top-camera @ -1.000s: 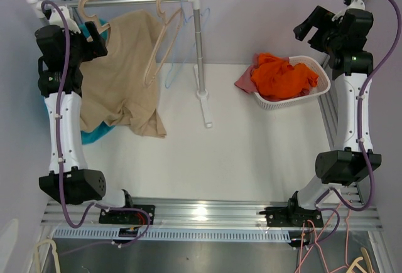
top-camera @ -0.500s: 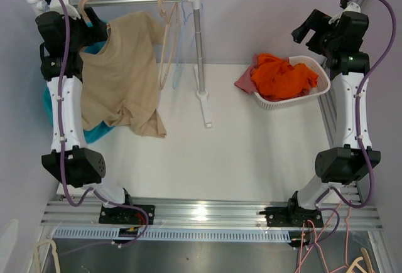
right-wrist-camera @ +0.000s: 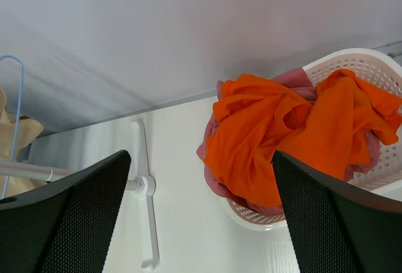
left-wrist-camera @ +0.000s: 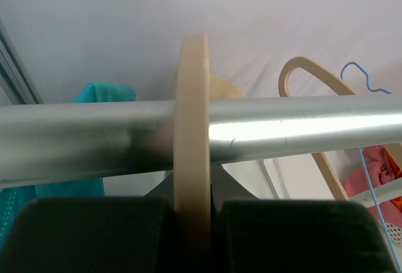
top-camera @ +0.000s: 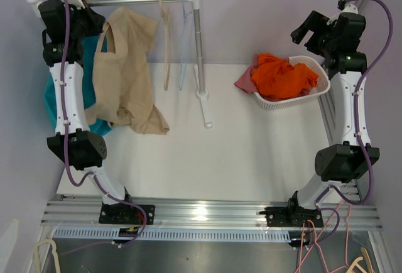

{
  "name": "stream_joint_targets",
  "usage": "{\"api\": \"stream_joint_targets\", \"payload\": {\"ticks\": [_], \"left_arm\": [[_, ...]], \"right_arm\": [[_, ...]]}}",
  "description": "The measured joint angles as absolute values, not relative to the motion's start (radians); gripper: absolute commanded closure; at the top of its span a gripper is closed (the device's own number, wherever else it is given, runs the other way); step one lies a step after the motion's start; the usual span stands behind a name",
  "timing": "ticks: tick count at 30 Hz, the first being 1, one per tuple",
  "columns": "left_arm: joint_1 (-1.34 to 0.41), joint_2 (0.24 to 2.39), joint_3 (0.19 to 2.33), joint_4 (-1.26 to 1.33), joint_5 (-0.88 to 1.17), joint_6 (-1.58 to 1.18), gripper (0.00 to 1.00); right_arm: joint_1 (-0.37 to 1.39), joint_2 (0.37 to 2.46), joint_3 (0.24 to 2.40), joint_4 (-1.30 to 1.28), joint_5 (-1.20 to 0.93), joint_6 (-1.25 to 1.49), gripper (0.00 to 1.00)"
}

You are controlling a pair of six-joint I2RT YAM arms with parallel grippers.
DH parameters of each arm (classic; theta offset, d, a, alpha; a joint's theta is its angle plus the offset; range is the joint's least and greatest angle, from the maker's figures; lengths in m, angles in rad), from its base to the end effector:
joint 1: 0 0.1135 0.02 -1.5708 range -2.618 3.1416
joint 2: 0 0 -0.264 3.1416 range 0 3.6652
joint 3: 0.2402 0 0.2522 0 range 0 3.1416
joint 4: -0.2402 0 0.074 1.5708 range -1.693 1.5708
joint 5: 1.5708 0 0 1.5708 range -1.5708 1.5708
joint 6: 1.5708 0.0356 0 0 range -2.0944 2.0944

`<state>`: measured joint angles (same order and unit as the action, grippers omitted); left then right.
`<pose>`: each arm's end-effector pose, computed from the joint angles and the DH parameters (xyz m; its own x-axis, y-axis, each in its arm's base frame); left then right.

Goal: Remove the t-shirt from the hanger

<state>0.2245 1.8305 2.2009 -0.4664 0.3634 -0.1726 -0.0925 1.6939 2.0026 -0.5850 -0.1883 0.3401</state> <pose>0.3940 0.0770 0.5030 -0.1156 -0.1910 -0.9748 0.1188 0.9716 -0.2045 0.3714 -0.0278 0.4774 -0.2856 0.3556 -0.8899 0.0071 0.9294 0.3691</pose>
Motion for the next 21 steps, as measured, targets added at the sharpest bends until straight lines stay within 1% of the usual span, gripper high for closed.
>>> {"api": "stream_joint_targets", "payload": {"ticks": [8, 17, 21], "left_arm": [[0.192, 1.830, 2.246, -0.542, 0.353, -0.203, 0.99], [0.094, 1.734, 2.285, -0.616, 0.223, -0.224, 0.99], [0.052, 1.675, 2.334, -0.699, 0.098, -0.237, 0.99]], "right_arm": [[-0.078, 1.694, 1.987, -0.584, -0.182, 0.339, 0.00], [-0.071, 1.687, 1.974, -0.581, -0.192, 0.338, 0.01], [-0.057, 1.652, 1.937, -0.571, -0.214, 0.315, 0.00]]}}
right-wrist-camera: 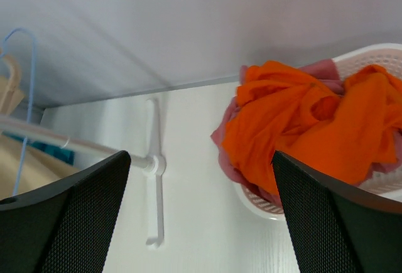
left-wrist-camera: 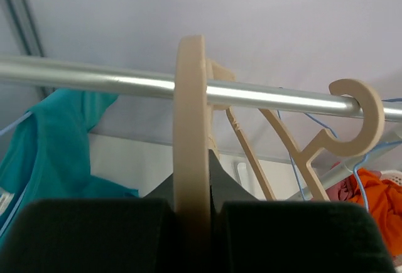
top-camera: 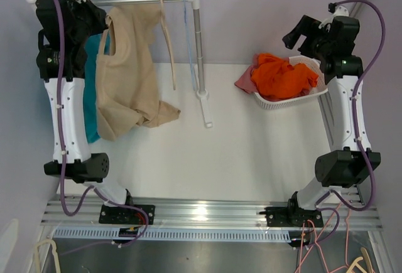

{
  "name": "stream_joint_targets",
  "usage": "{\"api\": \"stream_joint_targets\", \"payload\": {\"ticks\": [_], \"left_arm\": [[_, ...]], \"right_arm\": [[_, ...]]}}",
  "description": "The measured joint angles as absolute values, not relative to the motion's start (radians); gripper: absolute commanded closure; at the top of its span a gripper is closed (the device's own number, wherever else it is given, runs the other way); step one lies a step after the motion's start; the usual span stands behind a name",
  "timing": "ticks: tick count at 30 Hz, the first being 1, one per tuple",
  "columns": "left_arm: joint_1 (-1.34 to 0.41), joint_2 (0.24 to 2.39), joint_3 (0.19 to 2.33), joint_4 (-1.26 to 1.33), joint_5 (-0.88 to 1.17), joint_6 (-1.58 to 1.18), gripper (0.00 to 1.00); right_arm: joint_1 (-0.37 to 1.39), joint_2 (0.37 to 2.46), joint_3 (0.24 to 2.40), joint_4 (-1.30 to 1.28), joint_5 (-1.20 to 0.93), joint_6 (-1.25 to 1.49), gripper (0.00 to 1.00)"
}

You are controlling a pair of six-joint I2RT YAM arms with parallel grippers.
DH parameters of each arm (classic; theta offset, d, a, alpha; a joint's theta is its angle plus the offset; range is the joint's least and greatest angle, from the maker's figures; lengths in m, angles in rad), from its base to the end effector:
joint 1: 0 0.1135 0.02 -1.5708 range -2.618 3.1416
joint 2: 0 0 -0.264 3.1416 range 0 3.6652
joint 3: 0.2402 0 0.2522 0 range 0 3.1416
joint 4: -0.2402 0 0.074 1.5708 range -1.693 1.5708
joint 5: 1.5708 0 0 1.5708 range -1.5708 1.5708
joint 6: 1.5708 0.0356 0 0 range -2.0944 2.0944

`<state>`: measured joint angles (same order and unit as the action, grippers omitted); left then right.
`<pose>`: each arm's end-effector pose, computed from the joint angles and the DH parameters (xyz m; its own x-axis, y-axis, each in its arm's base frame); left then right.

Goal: Remove the t-shirt from the hanger

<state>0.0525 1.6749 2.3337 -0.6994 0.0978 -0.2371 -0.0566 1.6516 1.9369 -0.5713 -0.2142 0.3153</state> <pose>0.3135 0.0130 0.5690 -0.0500 -0.2367 -0.9703 0.0344 0.9705 -0.2385 0.3637 -0.0130 0.4725 -0.3138 0.3213 -0.8935 -0.0537 0.9335 0.3545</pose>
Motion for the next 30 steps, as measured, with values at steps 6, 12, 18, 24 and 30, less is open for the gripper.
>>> {"api": "stream_joint_targets", "payload": {"ticks": [6, 12, 18, 24, 30], "left_arm": [[-0.039, 1.499, 2.173, -0.763, -0.106, -0.301, 0.99], [-0.113, 1.287, 1.853, -0.772, -0.200, -0.367, 0.99], [-0.257, 1.193, 1.737, -0.784, -0.395, -0.413, 0.99], [-0.283, 1.174, 1.731, -0.880, -0.536, -0.552, 0.99], [-0.286, 1.153, 1.712, -0.958, -0.578, -0.645, 0.99]], "right_arm": [[0.081, 1.507, 1.773, -0.478, -0.330, 0.266, 0.00], [0.462, 1.245, 1.399, -0.251, -0.389, 0.249, 0.01], [0.896, 1.156, 1.229, -0.087, -0.370, 0.171, 0.01], [1.173, 1.182, 1.093, 0.112, -0.321, 0.120, 0.00], [1.353, 1.326, 1.068, 0.262, -0.189, 0.072, 0.00]]}}
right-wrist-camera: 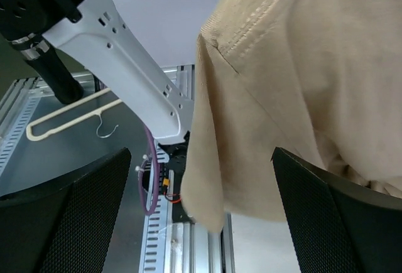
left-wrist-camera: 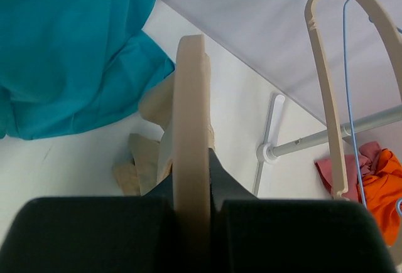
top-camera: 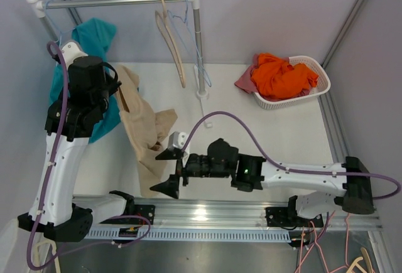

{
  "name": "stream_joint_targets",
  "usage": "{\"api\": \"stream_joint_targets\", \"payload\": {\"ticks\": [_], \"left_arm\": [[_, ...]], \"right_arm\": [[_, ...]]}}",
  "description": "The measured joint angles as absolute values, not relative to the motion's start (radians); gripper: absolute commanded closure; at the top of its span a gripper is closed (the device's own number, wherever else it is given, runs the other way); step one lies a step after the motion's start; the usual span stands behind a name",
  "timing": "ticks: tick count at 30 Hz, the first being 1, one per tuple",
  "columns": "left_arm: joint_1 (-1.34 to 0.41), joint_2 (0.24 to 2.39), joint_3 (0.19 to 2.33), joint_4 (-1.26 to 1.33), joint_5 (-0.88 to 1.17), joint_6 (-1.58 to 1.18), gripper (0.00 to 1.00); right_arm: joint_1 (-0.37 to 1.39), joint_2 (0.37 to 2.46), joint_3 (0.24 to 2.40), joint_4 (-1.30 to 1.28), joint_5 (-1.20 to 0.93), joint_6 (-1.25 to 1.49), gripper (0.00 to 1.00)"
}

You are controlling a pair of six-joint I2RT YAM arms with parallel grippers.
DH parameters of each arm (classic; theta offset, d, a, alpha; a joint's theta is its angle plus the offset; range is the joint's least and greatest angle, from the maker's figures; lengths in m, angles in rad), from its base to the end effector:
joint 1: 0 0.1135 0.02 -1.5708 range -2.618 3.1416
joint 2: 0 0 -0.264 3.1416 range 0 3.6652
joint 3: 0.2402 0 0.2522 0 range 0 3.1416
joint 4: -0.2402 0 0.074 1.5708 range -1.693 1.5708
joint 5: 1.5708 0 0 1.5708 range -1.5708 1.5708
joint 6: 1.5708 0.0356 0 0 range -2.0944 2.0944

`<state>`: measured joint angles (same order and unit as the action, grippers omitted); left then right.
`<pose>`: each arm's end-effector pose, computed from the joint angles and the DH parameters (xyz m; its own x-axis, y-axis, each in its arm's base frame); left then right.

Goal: Remove the t-shirt from the hanger

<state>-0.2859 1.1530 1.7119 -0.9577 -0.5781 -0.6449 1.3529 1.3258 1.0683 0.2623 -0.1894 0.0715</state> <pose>0.1824 -0.0333 0.4952 -0.1493 -0.4808 -0.8640 -0.4213 0.8215 -0.3844 0.0620 0.3110 0.3658 -0.0704 0.0067 -0.9975 -0.9971 0.0281 0.0705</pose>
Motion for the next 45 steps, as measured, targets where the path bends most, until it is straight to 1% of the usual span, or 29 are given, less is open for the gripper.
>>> {"api": "stream_joint_targets", "payload": {"ticks": [4, 7, 9, 10, 11, 15, 18, 26, 30, 35, 38, 40, 42, 45], "left_arm": [[-0.286, 1.140, 1.697, -0.981, -0.571, -0.665, 0.99], [-0.286, 1.140, 1.697, -0.995, -0.562, -0.667, 0.99], [-0.289, 1.138, 1.696, -1.006, -0.561, -0.667, 0.99], [-0.290, 1.135, 1.691, -1.008, -0.561, -0.666, 1.00], [-0.290, 1.129, 1.681, -1.008, -0.561, -0.665, 0.99], [-0.291, 1.105, 1.638, -1.010, -0.562, -0.662, 0.99], [-0.291, 1.126, 1.640, -1.016, -0.570, -0.662, 0.99], [-0.288, 1.375, 1.793, -1.112, -0.590, -0.674, 0.99], [-0.287, 1.434, 1.832, -1.163, -0.569, -0.675, 1.00], [-0.282, 1.438, 1.953, -1.208, -0.516, -0.658, 0.99], [-0.284, 1.398, 2.000, -1.201, -0.382, -0.608, 0.99], [-0.289, 1.306, 1.929, -1.167, -0.258, -0.571, 0.99], [-0.293, 1.180, 1.803, -1.121, -0.129, -0.543, 0.99], [-0.295, 0.980, 1.657, -1.135, 0.012, -0.517, 0.99]], "right_arm": [[1.403, 1.440, 1.097, 0.320, -0.121, 0.039, 0.01], [1.451, 1.504, 1.112, 0.363, -0.007, -0.023, 0.00], [1.503, 1.529, 1.118, 0.376, 0.089, -0.071, 0.33], [1.531, 1.537, 1.122, 0.378, 0.133, -0.094, 0.60], [1.555, 1.541, 1.125, 0.379, 0.174, -0.109, 1.00], [1.638, 1.539, 1.127, 0.374, 0.301, -0.130, 1.00], [1.701, 1.510, 1.108, 0.340, 0.387, -0.133, 1.00], [1.983, 1.301, 1.008, 0.175, 0.587, -0.051, 1.00], [2.016, 1.244, 0.931, 0.128, 0.671, 0.045, 1.00], [1.958, 1.263, 0.836, 0.069, 0.713, 0.175, 1.00], [1.855, 1.283, 0.836, 0.027, 0.701, 0.212, 1.00], [1.737, 1.291, 0.860, 0.009, 0.678, 0.225, 1.00], [1.622, 1.305, 0.900, 0.004, 0.665, 0.233, 1.00], [1.454, 1.333, 0.971, 0.023, 0.639, 0.236, 1.00]]}}
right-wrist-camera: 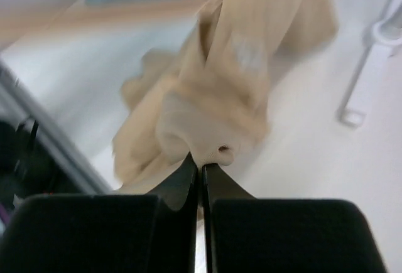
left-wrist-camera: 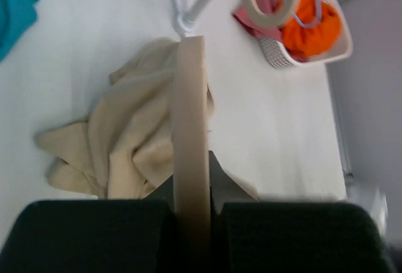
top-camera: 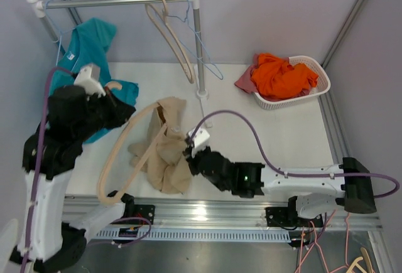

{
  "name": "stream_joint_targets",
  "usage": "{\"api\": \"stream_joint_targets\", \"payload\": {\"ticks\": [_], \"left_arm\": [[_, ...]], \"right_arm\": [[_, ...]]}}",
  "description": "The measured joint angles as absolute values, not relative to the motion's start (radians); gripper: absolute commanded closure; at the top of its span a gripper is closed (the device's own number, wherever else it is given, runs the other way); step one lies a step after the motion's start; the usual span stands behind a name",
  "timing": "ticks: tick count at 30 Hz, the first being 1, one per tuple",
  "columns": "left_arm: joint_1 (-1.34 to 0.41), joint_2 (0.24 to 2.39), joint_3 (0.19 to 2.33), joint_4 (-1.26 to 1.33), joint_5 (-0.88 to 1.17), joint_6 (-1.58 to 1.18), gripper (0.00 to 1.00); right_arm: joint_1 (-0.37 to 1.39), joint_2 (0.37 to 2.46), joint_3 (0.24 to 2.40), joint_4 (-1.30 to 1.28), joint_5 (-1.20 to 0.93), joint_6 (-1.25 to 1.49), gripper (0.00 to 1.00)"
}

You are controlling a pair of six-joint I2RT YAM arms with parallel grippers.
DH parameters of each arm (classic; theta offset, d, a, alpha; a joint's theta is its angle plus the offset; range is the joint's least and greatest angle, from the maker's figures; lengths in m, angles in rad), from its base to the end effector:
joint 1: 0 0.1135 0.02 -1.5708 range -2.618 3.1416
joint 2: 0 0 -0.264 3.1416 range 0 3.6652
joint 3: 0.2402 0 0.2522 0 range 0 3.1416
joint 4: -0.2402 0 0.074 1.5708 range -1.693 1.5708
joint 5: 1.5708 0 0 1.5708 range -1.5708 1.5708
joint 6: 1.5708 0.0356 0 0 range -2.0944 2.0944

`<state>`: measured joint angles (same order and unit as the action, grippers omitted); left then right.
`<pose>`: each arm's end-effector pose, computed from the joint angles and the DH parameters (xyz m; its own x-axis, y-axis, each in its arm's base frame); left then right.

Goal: Remove the t-shirt from the hanger

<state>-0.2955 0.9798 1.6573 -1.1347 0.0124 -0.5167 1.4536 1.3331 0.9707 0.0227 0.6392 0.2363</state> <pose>0.1190 -0.0367 0.4846 -0.5163 -0.3592 -0.7775 0.0538 0.8924 -0.4480 0.0567 0.3003 0.3052 -0.2091 -0.1690 -0.9632 -0.7018 0.7118 0.0275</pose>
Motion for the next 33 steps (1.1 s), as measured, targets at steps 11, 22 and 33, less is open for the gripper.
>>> {"api": "stream_joint_targets", "payload": {"ticks": [11, 22, 33], "left_arm": [[-0.297, 0.616, 1.525, -1.275, 0.160, -0.492, 0.99], [-0.297, 0.617, 1.352, -1.220, 0.035, -0.461, 0.99], [-0.297, 0.663, 1.168, -0.969, 0.039, -0.461, 0.99]], "right_arm": [[1.178, 1.488, 1.127, -0.159, 0.638, 0.434, 1.00], [0.802, 0.954, 1.014, -0.393, 0.642, 0.442, 1.00], [0.328, 1.385, 1.731, -0.004, -0.049, 0.118, 1.00]]}}
